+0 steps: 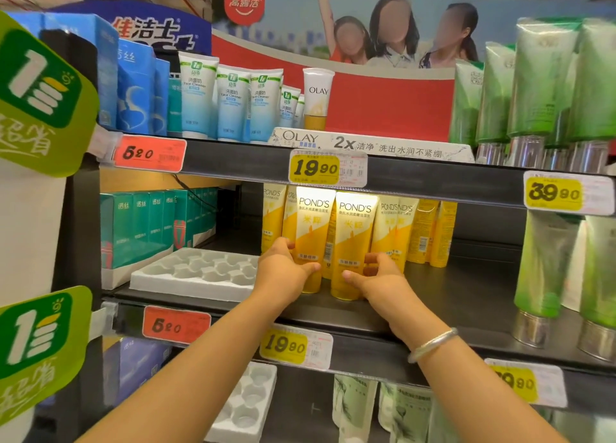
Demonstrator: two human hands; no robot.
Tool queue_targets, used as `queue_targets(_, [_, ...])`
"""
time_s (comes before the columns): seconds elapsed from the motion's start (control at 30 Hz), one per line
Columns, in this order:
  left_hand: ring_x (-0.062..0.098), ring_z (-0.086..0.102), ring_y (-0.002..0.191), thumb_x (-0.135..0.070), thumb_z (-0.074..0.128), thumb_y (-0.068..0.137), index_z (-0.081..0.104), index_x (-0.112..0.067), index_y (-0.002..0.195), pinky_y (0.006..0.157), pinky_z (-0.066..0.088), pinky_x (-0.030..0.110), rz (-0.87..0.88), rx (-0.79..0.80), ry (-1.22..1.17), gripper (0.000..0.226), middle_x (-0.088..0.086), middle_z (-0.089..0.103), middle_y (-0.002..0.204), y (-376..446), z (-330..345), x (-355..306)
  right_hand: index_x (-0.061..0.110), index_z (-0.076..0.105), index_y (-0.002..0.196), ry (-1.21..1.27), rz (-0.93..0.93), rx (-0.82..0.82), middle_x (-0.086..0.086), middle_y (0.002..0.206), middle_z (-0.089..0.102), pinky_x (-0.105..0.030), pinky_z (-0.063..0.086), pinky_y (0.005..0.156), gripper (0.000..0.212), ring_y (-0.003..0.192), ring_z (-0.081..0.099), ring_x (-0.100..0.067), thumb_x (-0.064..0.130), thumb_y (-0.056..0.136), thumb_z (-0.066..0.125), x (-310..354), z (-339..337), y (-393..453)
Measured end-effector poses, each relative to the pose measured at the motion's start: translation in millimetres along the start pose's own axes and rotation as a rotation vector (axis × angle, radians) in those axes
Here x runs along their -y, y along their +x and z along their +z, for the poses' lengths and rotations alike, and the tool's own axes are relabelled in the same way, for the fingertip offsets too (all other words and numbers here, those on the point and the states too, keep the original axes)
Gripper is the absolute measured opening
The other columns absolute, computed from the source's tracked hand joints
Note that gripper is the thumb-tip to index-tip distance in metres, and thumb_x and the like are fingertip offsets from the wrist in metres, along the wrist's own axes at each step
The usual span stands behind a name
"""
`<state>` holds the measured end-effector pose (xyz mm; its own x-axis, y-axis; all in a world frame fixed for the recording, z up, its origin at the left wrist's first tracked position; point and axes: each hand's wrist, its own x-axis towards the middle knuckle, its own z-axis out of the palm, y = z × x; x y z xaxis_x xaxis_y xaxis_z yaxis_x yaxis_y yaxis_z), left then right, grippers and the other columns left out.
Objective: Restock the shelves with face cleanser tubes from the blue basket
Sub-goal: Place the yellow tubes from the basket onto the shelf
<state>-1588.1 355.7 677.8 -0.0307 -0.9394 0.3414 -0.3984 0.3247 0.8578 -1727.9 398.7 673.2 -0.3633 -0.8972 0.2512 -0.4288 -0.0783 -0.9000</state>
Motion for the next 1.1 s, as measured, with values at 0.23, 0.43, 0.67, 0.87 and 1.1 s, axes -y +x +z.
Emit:
queue_targets(0.23, [0.005,0.050,0.083,-0.025,0.065,0.085,0.049,-0.018,0.116,0.065,0.044,0.017,0.197,-0.048,-0.123,0.035,-0.007,0.050,0.096,-22,-17,-7,0.019,0.053,0.100,0.089,-0.086,-0.136,-0.005,0.105,0.061,-0.035,0.053,0.083,0.012,0.092,0.063,-0.019,0.020,0.090,0.058,7,-18,-30])
queue_targets(0.43, [0.010,0.066,0.081,-0.020,0.065,0.085,0.057,-0.027,0.090,0.074,0.056,0.028,0.242,0.143,-0.476,0.012,-0.004,0.065,0.090,-62,-42,-21,0.023,0.058,0.085,0.232,-0.165,-0.158,0.001,0.081,0.065,-0.025,0.054,0.067,0.010,0.068,0.065,-0.011,0.017,0.093,0.053,33,-24,-71])
queue_targets(0.67, [0.009,0.061,0.064,-0.010,0.061,0.087,0.060,-0.021,0.086,0.062,0.050,0.022,0.016,0.461,-0.603,0.011,-0.004,0.061,0.076,-114,-13,48,0.021,0.057,0.079,0.171,0.085,-0.172,0.003,0.072,0.063,-0.017,0.050,0.052,0.015,0.056,0.063,-0.006,0.017,0.092,0.053,-33,-8,-146])
queue_targets(0.87, [0.000,0.059,0.050,-0.006,0.057,0.090,0.056,-0.018,0.083,0.043,0.045,0.010,-0.241,0.736,-0.469,0.014,0.000,0.057,0.074,-178,57,117,0.019,0.052,0.076,0.197,0.505,-0.336,-0.002,0.074,0.057,-0.020,0.043,0.050,0.020,0.052,0.057,-0.008,0.013,0.095,0.048,-138,-15,-234])
queue_targets(1.1, [0.008,0.057,0.058,-0.009,0.054,0.092,0.057,-0.017,0.084,0.045,0.044,0.014,-0.561,1.047,-0.334,0.012,0.002,0.059,0.077,-313,146,151,0.016,0.055,0.080,0.439,0.934,-0.455,-0.004,0.077,0.059,-0.025,0.043,0.061,0.014,0.066,0.056,-0.016,0.016,0.094,0.049,-235,-72,-384])
